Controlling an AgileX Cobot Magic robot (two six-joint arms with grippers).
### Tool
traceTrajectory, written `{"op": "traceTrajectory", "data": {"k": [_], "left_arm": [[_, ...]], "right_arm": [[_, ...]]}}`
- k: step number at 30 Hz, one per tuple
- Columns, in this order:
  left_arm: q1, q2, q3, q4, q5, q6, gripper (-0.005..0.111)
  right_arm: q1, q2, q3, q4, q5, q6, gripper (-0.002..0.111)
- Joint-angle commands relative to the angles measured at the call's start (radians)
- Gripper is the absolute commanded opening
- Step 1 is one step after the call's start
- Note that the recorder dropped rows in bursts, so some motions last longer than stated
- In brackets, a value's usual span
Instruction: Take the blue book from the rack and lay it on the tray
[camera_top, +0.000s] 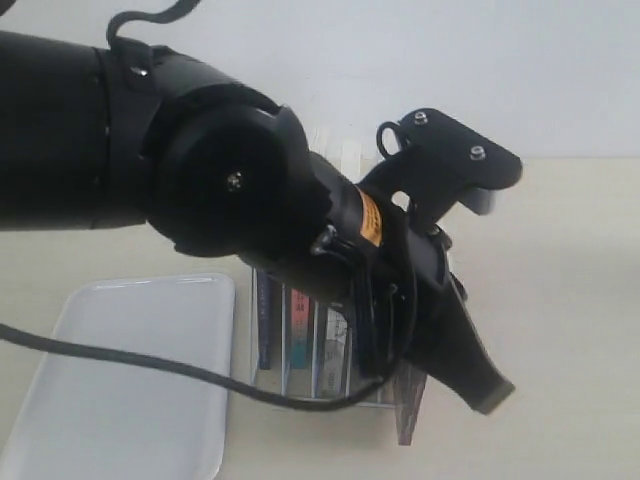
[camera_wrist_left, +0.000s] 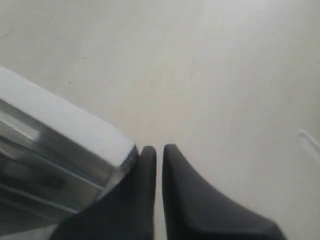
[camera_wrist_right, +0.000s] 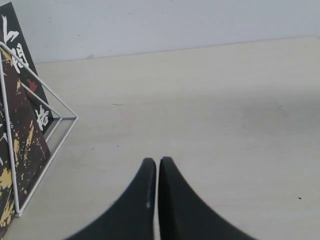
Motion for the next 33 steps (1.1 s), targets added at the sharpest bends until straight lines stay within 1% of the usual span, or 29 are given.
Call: {"op": "traceTrajectory", "data": {"k": [1, 4, 8, 11, 13, 15, 17, 18, 19, 20, 22, 24, 28, 30, 33], "left_arm": [[0.070, -0.001, 0.004, 0.036, -0.075, -0.022, 0.004], [0.075, -0.015, 0.004, 0.024, -0.066, -0.022, 0.004], [0.075, -0.107, 0.004, 0.018, -0.041, -0.022, 0.004], [0.075, -0.218, 0.004, 0.018, 0.048, -0.022, 0.004], [0.075, -0.301, 0.004, 0.042, 0.107, -0.064, 0.004], [0.075, -0.371, 0.004, 0.131, 0.153, -0.119, 0.004], [0.075, -0.415, 0.004, 0.299, 0.241, -0.245, 0.004], [0.075, -0.422, 0.004, 0.412, 0.292, -0.369, 0.004], [0.075, -0.424, 0.004, 0.496, 0.308, -0.455, 0.004], [0.075, -0.418, 0.004, 0.599, 0.313, -0.612, 0.004], [0.075, -0.412, 0.004, 0.681, 0.313, -0.720, 0.004], [0.075, -0.404, 0.004, 0.711, 0.311, -0.755, 0.004], [0.075, -0.377, 0.004, 0.790, 0.317, -0.896, 0.004], [0.075, -0.359, 0.004, 0.812, 0.320, -0.915, 0.004], [0.084, -0.319, 0.004, 0.789, 0.327, -0.906, 0.004]], "right_arm": [[-0.001, -0.005, -0.001, -0.005, -0.012, -0.006, 0.001], [-0.001, -0.005, -0.001, -0.005, -0.012, -0.006, 0.001], [-0.001, -0.005, -0.001, -0.005, -0.012, -0.006, 0.001], [-0.001, -0.005, -0.001, -0.005, -0.012, -0.006, 0.001], [-0.001, -0.005, -0.001, -0.005, -0.012, -0.006, 0.001], [-0.001, -0.005, -0.001, -0.005, -0.012, -0.006, 0.001], [-0.001, -0.005, -0.001, -0.005, -0.012, -0.006, 0.001], [-0.001, -0.005, -0.001, -0.005, -0.012, -0.006, 0.001], [-0.001, -0.005, -0.001, -0.005, -0.012, -0.006, 0.001], [-0.001, -0.005, -0.001, -0.005, -0.012, -0.006, 0.001], [-0.001, -0.005, -0.001, -0.005, -0.012, -0.006, 0.001], [-0.001, -0.005, -0.001, -0.005, -0.012, -0.006, 0.001], [-0.001, -0.005, -0.001, -0.005, -0.012, -0.006, 0.001], [-0.001, -0.005, -0.001, -0.005, -0.012, -0.006, 0.001], [-0.001, -0.005, -0.001, -0.005, -0.012, -0.006, 0.001]]}}
